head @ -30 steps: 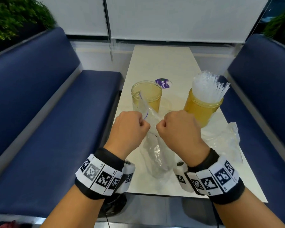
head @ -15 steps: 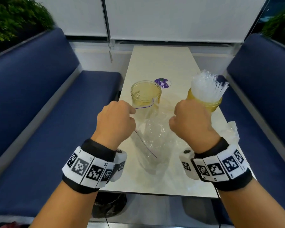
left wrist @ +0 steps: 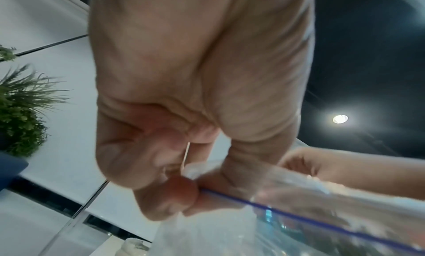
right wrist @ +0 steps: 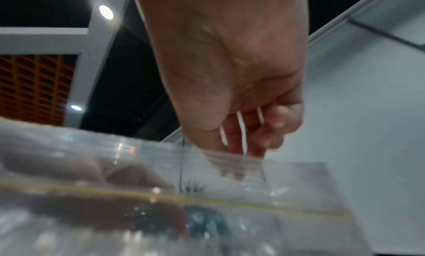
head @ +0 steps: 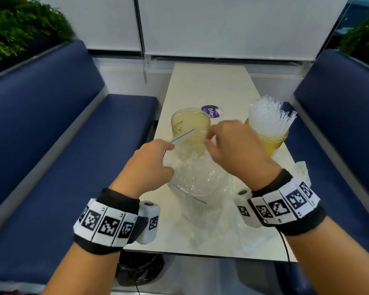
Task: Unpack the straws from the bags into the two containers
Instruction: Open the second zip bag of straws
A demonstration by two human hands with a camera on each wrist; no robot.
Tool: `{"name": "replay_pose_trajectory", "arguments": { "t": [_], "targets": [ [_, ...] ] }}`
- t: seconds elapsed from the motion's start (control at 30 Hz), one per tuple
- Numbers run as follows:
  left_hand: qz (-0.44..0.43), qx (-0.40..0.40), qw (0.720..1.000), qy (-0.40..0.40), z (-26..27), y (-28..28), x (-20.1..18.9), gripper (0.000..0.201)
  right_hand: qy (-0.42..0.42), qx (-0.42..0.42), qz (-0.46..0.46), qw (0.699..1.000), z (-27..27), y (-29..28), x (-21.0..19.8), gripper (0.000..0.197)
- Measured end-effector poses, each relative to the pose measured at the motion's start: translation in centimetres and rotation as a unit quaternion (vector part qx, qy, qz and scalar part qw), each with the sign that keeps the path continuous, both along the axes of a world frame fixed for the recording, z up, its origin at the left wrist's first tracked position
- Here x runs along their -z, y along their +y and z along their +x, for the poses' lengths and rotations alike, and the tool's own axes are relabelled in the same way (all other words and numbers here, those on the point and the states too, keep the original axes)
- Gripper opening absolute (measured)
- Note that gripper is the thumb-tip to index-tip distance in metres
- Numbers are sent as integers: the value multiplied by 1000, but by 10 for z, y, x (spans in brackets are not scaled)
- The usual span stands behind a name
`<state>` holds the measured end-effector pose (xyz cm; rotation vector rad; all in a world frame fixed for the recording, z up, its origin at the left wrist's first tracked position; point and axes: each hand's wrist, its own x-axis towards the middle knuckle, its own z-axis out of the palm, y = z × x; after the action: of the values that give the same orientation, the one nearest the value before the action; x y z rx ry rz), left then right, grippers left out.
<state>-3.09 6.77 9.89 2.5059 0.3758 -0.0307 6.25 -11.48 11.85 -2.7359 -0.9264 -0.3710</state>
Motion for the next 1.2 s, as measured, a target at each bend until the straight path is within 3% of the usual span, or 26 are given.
{"name": "replay_pose_trajectory", "arguments": {
  "t": [0.1, 0.2, 0.33, 0.47, 0.67, 0.77, 0.87, 1.1, 1.2],
  "targets": [
    [-8, -6, 1000, -23, 2, 2, 6, 63, 22, -105, -107, 988, -3, 22, 3, 35],
    [-25, 5, 998, -53, 2, 2, 11, 60, 1, -103, -235, 967, 1, 32, 20, 46],
    [-44, 0, 996, -75, 1, 5, 16, 56, -21, -118, -230, 966, 2, 39, 32, 39],
    [-42, -13, 996, -80, 2, 8, 18, 48, -6, -114, -272, 956, -4, 43, 41, 53],
    [-45, -25, 994, -97, -1, 6, 22, 35, -16, -69, -274, 959, 4, 47, 45, 20],
    [-63, -21, 992, -105, -2, 5, 23, 36, -16, -63, -275, 959, 12, 47, 49, 19],
    [-65, -6, 991, -119, 1, 5, 26, 42, -9, -71, -266, 961, 16, 48, 45, 20],
    [-136, -14, 982, -128, 8, -13, 39, 99, 23, -92, -214, 972, 3, 53, -21, 25],
    [-135, -35, 979, -146, 13, -26, 43, 102, 2, -120, -193, 974, -2, 59, -44, 22]
  ]
}}
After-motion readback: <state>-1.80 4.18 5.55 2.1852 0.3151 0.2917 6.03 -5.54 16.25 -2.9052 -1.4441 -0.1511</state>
